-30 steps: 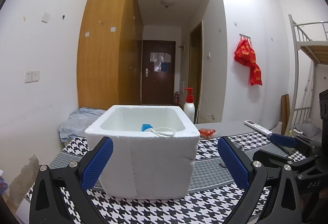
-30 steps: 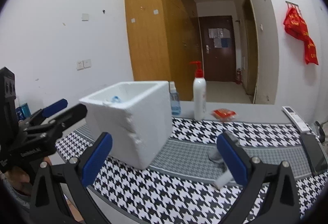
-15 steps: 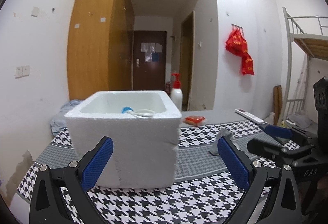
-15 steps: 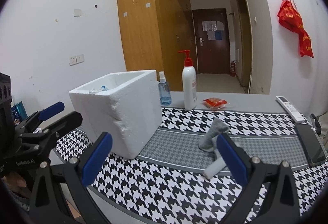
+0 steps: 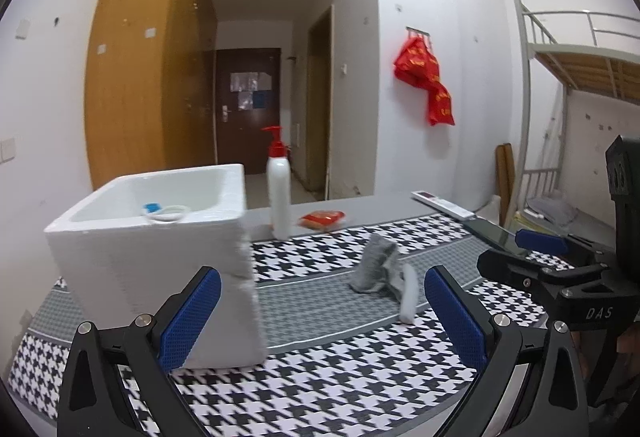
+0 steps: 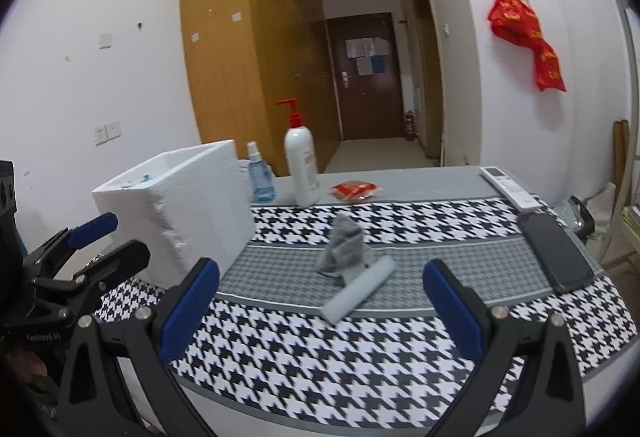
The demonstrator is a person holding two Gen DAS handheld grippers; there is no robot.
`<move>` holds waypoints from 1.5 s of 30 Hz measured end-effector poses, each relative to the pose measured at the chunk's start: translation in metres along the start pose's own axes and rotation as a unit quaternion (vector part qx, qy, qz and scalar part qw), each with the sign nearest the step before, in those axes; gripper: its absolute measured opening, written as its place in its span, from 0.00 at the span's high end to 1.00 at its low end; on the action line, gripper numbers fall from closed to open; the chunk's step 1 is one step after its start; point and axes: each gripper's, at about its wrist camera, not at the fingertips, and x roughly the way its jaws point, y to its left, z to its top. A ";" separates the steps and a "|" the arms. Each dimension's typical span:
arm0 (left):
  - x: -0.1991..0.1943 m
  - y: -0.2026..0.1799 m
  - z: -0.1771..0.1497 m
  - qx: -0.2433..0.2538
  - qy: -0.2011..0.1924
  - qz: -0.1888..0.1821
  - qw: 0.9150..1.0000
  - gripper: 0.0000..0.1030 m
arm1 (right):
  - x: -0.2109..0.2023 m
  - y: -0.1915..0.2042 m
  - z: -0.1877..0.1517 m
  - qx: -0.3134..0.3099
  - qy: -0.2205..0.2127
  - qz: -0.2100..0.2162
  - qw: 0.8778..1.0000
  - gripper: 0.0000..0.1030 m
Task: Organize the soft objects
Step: 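Move the left gripper to the white foam tube and close on it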
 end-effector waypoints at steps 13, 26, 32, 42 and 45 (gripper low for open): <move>0.032 -0.032 0.003 0.003 0.042 -0.047 0.998 0.01 | -0.004 -0.031 -0.008 0.018 0.007 -0.036 0.999 0.00; 0.067 -0.052 -0.005 0.015 0.092 -0.056 0.994 0.01 | 0.013 -0.065 -0.012 0.043 0.029 -0.042 0.998 0.00; 0.085 -0.061 -0.005 0.023 0.116 -0.059 0.991 0.01 | 0.016 -0.081 -0.013 0.061 0.030 -0.040 0.997 0.00; 0.119 -0.063 -0.014 0.014 0.171 -0.057 0.984 0.01 | 0.028 -0.093 -0.017 0.059 0.056 -0.058 0.995 0.00; 0.126 -0.065 -0.014 0.018 0.179 -0.052 0.982 0.01 | 0.031 -0.096 -0.018 0.058 0.064 -0.056 0.995 0.00</move>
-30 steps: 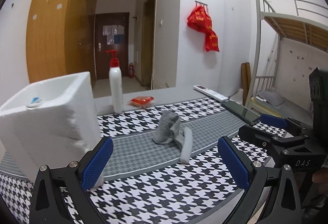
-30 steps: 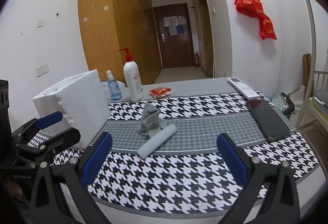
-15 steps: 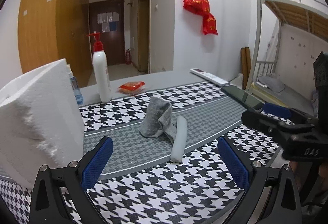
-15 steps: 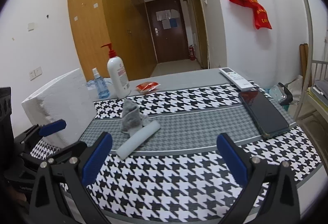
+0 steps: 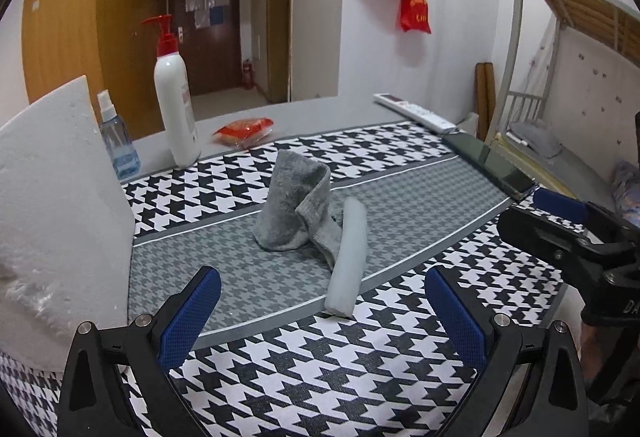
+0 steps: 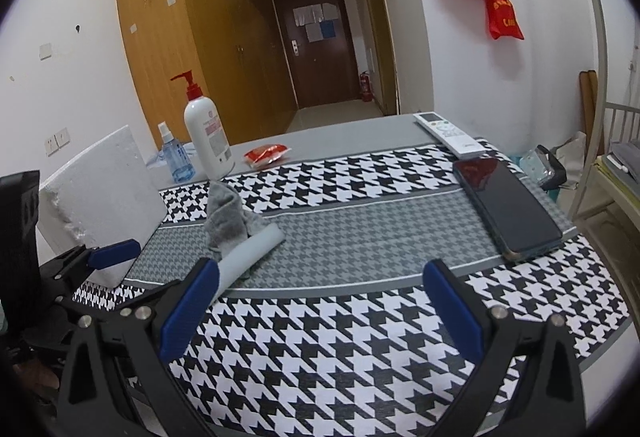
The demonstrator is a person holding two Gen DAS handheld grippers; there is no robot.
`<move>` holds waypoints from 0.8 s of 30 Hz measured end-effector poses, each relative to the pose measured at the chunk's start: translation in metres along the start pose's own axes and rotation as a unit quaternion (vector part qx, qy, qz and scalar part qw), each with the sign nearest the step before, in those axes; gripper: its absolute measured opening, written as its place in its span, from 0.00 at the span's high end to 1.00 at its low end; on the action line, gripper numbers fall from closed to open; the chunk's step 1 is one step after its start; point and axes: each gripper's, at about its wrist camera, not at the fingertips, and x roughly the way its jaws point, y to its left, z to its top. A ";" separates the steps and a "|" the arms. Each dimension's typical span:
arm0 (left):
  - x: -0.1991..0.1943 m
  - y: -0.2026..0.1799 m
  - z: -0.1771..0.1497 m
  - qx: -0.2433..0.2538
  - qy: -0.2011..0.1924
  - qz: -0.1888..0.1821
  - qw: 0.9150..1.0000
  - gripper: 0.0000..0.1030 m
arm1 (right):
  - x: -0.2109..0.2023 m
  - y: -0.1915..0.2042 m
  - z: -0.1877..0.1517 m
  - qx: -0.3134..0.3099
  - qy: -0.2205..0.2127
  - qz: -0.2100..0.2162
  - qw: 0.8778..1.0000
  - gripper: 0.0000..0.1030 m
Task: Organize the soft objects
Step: 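Move the left gripper to the white foam tube and close on it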
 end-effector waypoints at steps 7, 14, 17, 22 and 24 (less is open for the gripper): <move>0.015 -0.007 0.002 0.006 0.016 -0.002 1.000 0.01 | 0.013 -0.013 0.002 0.007 0.023 -0.013 1.000 0.00; 0.028 -0.010 0.007 0.002 0.028 -0.004 1.000 0.14 | 0.018 -0.022 0.003 0.018 0.031 -0.011 0.999 0.00; 0.038 -0.012 0.008 0.008 0.047 -0.015 0.999 0.30 | 0.019 -0.025 0.003 0.022 0.033 -0.012 0.999 0.00; 0.046 -0.018 0.007 0.018 0.070 -0.016 0.997 0.47 | 0.017 -0.030 0.003 0.033 0.031 -0.004 0.999 0.00; 0.049 -0.019 0.005 0.021 0.080 -0.017 0.996 0.55 | 0.018 -0.030 0.003 0.033 0.034 -0.009 0.999 0.00</move>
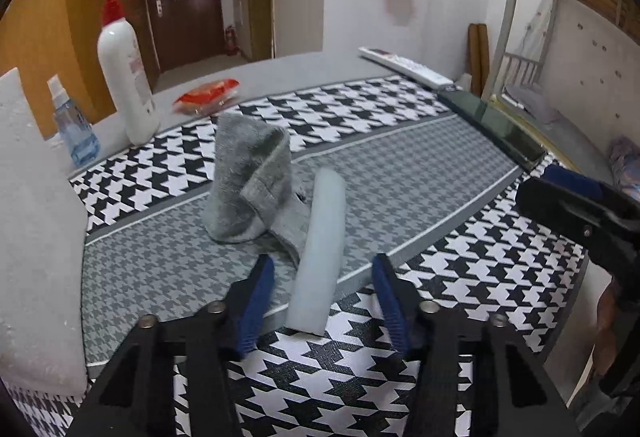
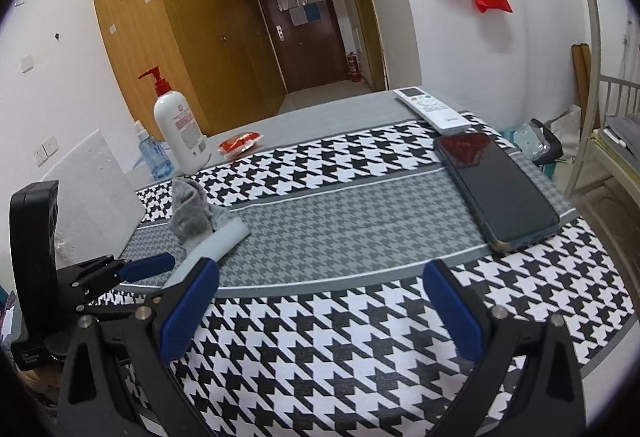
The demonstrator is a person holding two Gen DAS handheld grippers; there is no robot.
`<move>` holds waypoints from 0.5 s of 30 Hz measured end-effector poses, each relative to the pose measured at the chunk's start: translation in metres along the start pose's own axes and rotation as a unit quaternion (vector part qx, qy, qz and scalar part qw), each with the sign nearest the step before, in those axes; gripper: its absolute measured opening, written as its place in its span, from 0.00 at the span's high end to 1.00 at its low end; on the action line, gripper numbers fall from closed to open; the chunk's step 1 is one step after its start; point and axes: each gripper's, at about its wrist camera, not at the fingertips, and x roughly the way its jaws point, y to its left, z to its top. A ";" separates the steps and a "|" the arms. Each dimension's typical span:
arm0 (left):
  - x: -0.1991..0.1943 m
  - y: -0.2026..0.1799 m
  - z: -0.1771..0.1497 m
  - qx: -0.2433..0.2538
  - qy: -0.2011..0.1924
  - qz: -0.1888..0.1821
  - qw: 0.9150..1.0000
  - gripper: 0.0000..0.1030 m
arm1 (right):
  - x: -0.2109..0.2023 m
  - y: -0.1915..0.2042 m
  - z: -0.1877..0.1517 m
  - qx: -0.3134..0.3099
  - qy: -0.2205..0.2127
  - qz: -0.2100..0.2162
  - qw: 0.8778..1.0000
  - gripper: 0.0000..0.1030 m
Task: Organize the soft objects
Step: 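Move the left gripper to the white foam tube and close on it, then lift the white tube with the left gripper while the right gripper closes on the grey sock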
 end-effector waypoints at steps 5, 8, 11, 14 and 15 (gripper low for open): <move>0.006 -0.002 -0.001 0.007 0.017 0.006 1.000 0.81 | -0.001 0.000 0.000 0.002 0.001 -0.002 1.000 0.00; 0.003 -0.001 -0.001 0.007 0.011 0.007 1.000 0.83 | -0.002 0.003 -0.002 -0.002 0.000 0.000 1.000 0.00; -0.003 -0.006 -0.002 0.023 -0.001 -0.009 1.000 0.85 | -0.002 0.004 -0.002 -0.003 0.000 -0.002 1.000 0.00; -0.009 -0.009 -0.004 0.027 -0.007 -0.014 1.000 0.85 | -0.002 0.001 -0.002 0.003 0.001 -0.003 1.000 0.00; -0.012 -0.008 -0.005 0.026 -0.011 -0.019 0.999 0.85 | -0.003 0.001 -0.001 0.004 0.000 -0.004 1.000 0.00</move>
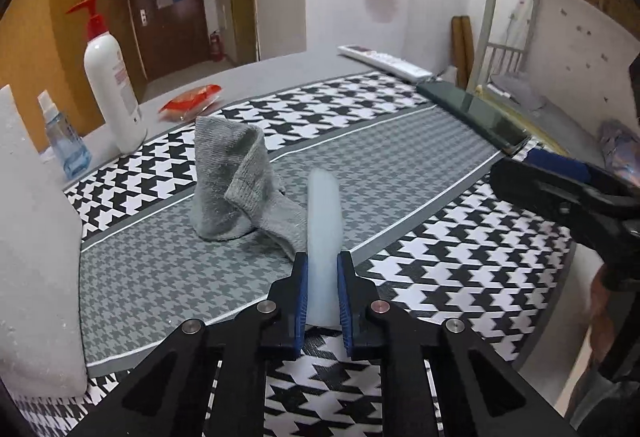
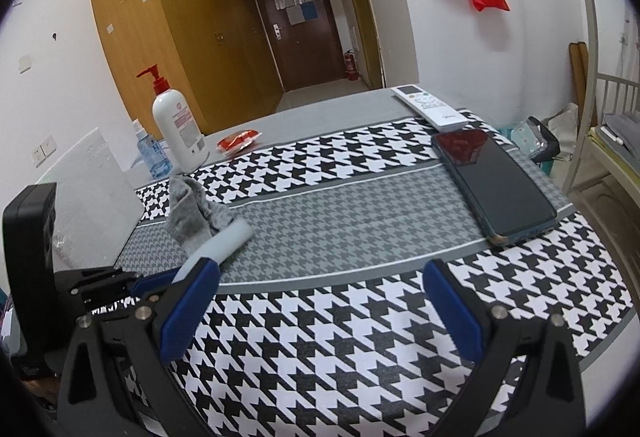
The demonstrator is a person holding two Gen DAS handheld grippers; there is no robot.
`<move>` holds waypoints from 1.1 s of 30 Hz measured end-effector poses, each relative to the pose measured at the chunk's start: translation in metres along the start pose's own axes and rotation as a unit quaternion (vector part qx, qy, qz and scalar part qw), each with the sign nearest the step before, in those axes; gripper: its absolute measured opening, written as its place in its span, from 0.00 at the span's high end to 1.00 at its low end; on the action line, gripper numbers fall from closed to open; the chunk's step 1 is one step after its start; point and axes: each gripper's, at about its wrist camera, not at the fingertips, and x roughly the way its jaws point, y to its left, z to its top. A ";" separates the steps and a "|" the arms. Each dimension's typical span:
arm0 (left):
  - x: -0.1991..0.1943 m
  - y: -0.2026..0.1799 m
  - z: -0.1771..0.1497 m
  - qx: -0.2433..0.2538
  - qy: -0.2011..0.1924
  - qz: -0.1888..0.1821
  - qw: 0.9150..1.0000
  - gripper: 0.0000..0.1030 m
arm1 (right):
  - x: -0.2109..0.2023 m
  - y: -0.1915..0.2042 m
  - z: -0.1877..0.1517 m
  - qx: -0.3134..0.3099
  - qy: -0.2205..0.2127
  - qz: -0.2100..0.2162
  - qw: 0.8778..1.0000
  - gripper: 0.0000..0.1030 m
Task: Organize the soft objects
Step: 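Lift the white tube with the left gripper while the right gripper closes on the grey sock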
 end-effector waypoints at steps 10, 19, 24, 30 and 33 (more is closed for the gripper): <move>-0.043 0.009 -0.005 0.002 -0.055 -0.005 0.998 0.85 | -0.001 0.008 0.001 -0.009 0.002 0.001 1.000 0.00; -0.075 0.020 -0.016 -0.010 -0.092 0.016 0.996 0.85 | 0.009 0.034 0.003 -0.043 0.014 0.021 0.999 0.00; -0.081 0.030 -0.019 -0.023 -0.103 0.032 0.994 0.85 | 0.015 0.047 0.008 -0.056 0.020 0.035 0.998 0.00; -0.077 0.040 -0.022 -0.030 -0.100 0.050 0.993 0.85 | 0.022 0.064 0.010 -0.086 0.029 0.039 0.995 0.00; -0.076 0.047 -0.021 -0.038 -0.101 0.054 0.993 0.85 | 0.027 0.070 0.012 -0.094 0.033 0.042 0.994 0.00</move>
